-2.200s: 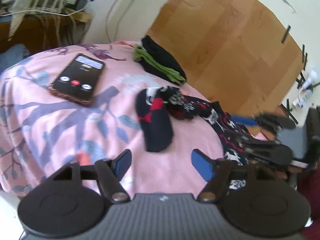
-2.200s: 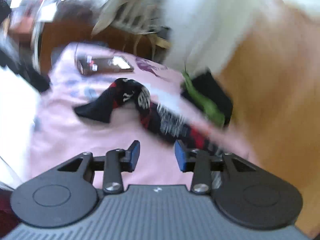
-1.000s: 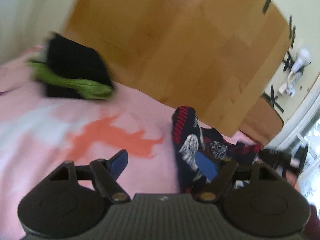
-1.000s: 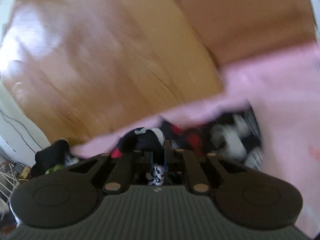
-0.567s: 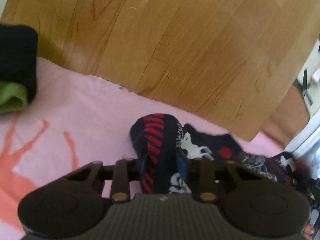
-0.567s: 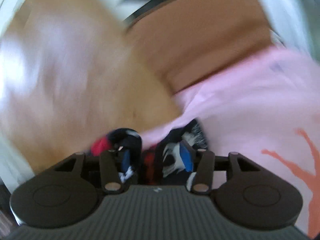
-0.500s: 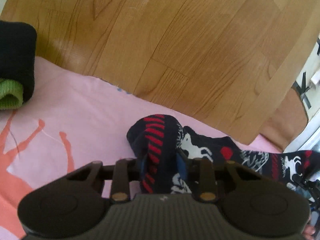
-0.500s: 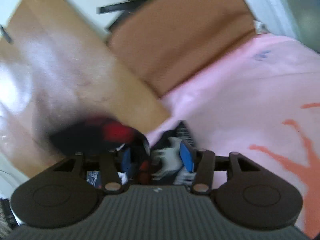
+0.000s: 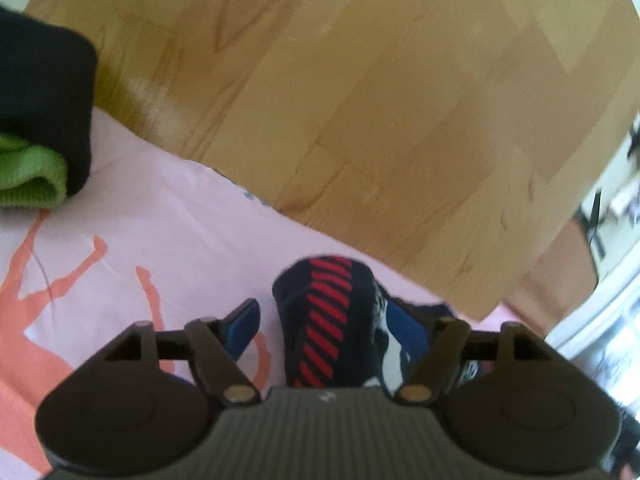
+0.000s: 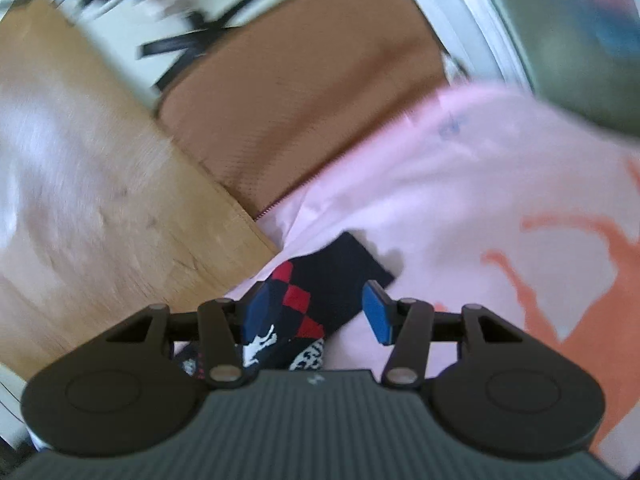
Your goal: Fold small clothes
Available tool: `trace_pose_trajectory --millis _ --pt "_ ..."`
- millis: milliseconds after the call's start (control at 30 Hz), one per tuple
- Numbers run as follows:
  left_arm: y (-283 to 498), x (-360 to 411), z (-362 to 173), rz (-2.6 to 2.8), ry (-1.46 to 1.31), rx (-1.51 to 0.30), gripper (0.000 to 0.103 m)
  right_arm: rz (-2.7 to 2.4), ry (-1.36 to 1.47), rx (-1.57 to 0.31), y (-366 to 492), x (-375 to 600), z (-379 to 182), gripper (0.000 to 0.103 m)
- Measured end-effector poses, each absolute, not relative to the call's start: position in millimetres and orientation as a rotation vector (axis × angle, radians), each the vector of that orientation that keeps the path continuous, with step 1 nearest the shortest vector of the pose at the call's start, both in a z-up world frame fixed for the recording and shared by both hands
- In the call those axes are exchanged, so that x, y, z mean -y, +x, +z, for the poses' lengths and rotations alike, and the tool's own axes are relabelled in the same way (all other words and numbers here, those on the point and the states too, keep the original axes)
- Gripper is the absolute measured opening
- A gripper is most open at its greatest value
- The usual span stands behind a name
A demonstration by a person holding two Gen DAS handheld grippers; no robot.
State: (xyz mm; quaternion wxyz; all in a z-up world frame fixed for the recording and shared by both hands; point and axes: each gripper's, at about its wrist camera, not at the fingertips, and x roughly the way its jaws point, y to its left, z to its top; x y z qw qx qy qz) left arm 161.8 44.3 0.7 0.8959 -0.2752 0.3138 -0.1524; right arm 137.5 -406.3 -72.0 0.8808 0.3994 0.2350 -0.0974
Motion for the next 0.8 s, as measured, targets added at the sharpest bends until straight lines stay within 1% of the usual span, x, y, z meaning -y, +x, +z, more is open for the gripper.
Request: trace_pose_trajectory --millis 33,67,100,167,200,233,267,300,367,400,433,467,533,667,733,800 --pt "163.0 -46.5 0.0 -0.312 -0.589 -0.649 0.063 -0.203 0.881 -0.502 138.6 411.7 -75.4 0.055" --pt "165.3 -48.3 -2.2 -0.317 -0.611 -0.657 0.053 -0.194 0.923 -0.518 141.2 416.7 -79.0 0.055" --pt "168.5 -49.0 -5.5 -0.329 -0.63 -0.67 0.048 -0.181 0.965 -0.539 146.9 421.4 -83.3 0.055" --pt "173.4 -45.2 -9.5 -0.33 -0.626 -0.691 0.034 -0.165 1.033 -0.565 157.4 427.2 -90.2 0.054" --pt "174.6 -41.3 -10.2 -0.322 -0.601 -0.693 0.032 -0.152 1.053 -0.58 166.0 428.8 -95.5 0.044" --pt "175.2 -35.8 -10.1 -0.307 -0.561 -0.692 0.03 -0.155 1.048 -0.585 171.5 428.8 -97.5 0.038" --pt "175.6 -29.8 -10.2 -0.287 -0.518 -0.693 0.03 -0.17 1.032 -0.595 177.6 427.5 -99.1 0.018" --pt "175.9 -24.2 -9.8 -0.275 -0.486 -0.69 0.03 -0.184 1.02 -0.606 184.2 426.1 -102.2 0.01" --pt "172.7 -14.1 -7.7 -0.255 -0.415 -0.675 0.034 -0.219 0.989 -0.567 181.8 422.1 -98.0 0.009" --pt "171.0 -10.8 -6.9 -0.251 -0.393 -0.668 0.036 -0.246 0.937 -0.518 176.2 419.4 -88.1 0.008" --pt "170.1 -9.0 -6.4 -0.258 -0.384 -0.666 0.041 -0.254 0.893 -0.465 169.3 417.4 -77.6 0.008" --pt "170.3 -9.3 -5.6 -0.273 -0.385 -0.669 0.05 -0.265 0.865 -0.426 163.5 416.6 -69.4 0.008" --pt "173.1 -3.6 -7.3 -0.271 -0.359 -0.686 0.055 -0.305 0.828 -0.423 156.6 416.5 -62.9 0.008" --pt "174.2 13.3 -6.5 -0.238 -0.229 -0.696 0.057 -0.348 0.814 -0.555 155.6 415.6 -76.8 0.008" --pt "174.1 14.1 -6.0 -0.235 -0.22 -0.694 0.057 -0.34 0.775 -0.513 151.2 407.3 -63.1 0.008" --pt "172.4 1.8 -5.0 -0.256 -0.292 -0.687 0.057 -0.293 0.63 -0.444 150.7 385.2 -34.2 0.008"
